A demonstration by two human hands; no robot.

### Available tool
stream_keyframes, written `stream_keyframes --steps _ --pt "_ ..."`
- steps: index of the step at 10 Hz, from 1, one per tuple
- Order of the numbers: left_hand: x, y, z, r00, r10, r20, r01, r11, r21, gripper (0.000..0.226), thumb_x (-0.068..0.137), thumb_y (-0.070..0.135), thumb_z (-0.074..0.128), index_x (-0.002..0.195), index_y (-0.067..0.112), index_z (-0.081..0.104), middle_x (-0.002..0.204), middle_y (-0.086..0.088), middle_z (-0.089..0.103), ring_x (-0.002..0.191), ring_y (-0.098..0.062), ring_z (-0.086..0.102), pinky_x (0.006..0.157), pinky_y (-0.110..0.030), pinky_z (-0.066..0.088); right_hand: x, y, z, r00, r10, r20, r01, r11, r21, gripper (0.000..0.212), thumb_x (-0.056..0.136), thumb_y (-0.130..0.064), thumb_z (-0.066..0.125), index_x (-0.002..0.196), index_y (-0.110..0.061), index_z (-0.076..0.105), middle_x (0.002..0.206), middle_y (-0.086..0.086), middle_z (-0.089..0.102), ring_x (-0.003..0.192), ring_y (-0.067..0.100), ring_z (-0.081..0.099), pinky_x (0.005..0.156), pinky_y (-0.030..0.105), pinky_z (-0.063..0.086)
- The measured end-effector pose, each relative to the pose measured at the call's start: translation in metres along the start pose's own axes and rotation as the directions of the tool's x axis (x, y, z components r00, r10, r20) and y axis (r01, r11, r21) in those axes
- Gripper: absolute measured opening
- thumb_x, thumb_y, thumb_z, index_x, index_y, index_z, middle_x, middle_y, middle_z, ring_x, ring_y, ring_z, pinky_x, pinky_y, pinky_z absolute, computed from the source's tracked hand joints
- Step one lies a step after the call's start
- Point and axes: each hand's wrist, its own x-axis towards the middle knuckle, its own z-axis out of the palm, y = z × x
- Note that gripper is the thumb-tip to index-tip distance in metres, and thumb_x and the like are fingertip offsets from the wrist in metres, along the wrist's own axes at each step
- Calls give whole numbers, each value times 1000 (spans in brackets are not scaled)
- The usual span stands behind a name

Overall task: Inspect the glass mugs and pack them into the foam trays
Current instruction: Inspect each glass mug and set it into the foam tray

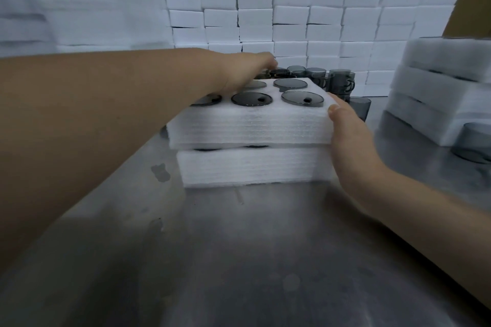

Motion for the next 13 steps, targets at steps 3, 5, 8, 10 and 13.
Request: stream_keyframes --steps 3,5,8,10,13 --pt "11 -20 8 993 -118 30 103 948 302 28 97 43 27 83 28 44 77 5 37 70 -12 39 61 -31 24 0 0 0 1000 -28 -5 28 999 19 64 69 -56 31 127 -41 52 122 -19 57 115 2 49 105 39 36" --pt "15 -22 9 982 -181 56 151 925 348 33 70 68 30 87 40 33 82 7 38 71 -14 37 63 -30 27 -3 4 1 999 -43 6 43 999 17 67 70 -65 30 127 -38 53 123 -19 58 117 -1 49 107 36 35" --pt "12 -19 13 994 -105 9 96 937 337 59 91 62 26 139 30 38 146 -1 35 119 -17 37 89 -32 21 -4 9 2 995 -96 6 96 995 37 47 84 -55 26 122 -41 50 104 -34 53 92 -31 43 72 -9 31" --pt "5 -19 5 982 131 -137 -74 932 354 50 98 49 17 109 19 55 103 -4 55 91 -22 45 75 -29 31 -6 10 2 992 -126 -12 126 992 -1 43 89 -51 26 124 -37 48 100 -38 47 86 -37 38 67 -12 26" --pt "-25 -86 -1 501 -497 -708 -312 660 -684 25 89 25 37 69 23 52 77 6 56 78 -18 51 67 -25 38 -5 14 1 991 -129 -26 128 991 -26 40 99 -40 26 129 -26 48 100 -34 47 83 -38 37 66 -12 25"
